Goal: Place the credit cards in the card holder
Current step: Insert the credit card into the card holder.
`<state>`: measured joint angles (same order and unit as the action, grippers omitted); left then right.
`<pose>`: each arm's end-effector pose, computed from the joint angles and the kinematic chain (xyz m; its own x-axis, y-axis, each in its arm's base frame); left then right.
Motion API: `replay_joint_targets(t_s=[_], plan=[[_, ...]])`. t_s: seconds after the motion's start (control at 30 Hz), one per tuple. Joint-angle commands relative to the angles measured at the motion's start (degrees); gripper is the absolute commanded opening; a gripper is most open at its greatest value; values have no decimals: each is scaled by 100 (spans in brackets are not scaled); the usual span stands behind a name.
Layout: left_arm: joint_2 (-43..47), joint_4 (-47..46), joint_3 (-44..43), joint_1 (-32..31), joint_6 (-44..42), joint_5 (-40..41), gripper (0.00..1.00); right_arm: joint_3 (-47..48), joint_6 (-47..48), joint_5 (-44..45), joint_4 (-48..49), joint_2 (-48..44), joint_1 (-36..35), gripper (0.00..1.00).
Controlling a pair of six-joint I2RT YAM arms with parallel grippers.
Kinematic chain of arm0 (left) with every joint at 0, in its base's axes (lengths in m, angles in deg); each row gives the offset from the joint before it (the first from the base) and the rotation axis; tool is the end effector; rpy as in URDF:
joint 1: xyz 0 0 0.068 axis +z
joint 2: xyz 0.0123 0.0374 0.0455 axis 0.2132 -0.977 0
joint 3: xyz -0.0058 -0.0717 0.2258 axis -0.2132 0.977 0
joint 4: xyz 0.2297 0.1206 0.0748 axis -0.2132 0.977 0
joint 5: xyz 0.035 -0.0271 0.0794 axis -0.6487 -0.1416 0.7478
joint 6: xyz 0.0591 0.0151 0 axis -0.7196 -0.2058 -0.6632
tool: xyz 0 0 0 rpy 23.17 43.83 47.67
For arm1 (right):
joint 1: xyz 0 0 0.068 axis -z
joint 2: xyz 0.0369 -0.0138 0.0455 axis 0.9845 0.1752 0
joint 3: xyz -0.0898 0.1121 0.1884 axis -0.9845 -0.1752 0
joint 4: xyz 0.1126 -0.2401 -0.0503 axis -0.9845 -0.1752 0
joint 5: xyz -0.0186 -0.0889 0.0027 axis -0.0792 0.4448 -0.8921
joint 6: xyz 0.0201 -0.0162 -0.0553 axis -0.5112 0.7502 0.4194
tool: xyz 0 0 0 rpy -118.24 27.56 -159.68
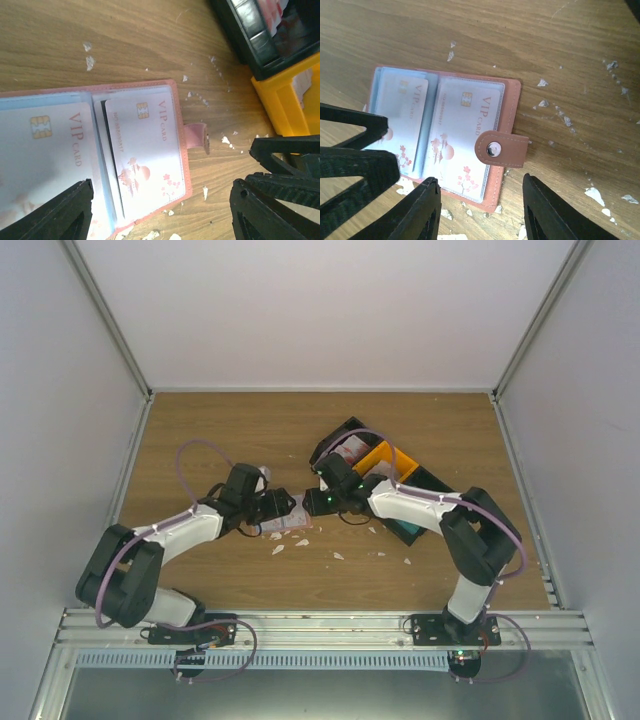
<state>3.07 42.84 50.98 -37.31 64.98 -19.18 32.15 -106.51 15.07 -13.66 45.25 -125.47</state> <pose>0.2548 -0.1331 0.1133 -0.8936 -0.2674 -0.3606 -0.0058 0.8101 -0.5863 0.2579 0.2707 0.1326 -0.9039 -0.0784 -0.4206 -0.2742 0.8607 0.4290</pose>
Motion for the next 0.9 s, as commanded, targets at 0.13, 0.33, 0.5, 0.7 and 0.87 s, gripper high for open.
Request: replay_joint_targets(t_s=[0.13,0.33,0.5,0.7,0.87], plan=[[779,807,-244,126,-273,595,80,-41,48,223,-94,-337,-15,49],[1375,1283,-196,449,-291,911,87,162,150,231,-110,-273,-240,52],[1857,1622,-74,846,-448,768,99,668,338,216,-143,116,-593,54],[2237,1818,158,1244,-513,328,99,1338,636,181,-212,827,-1011,55],[2414,1853,453,1520,-516,239,99,1756,840,181,-261,1327,-1248,54]])
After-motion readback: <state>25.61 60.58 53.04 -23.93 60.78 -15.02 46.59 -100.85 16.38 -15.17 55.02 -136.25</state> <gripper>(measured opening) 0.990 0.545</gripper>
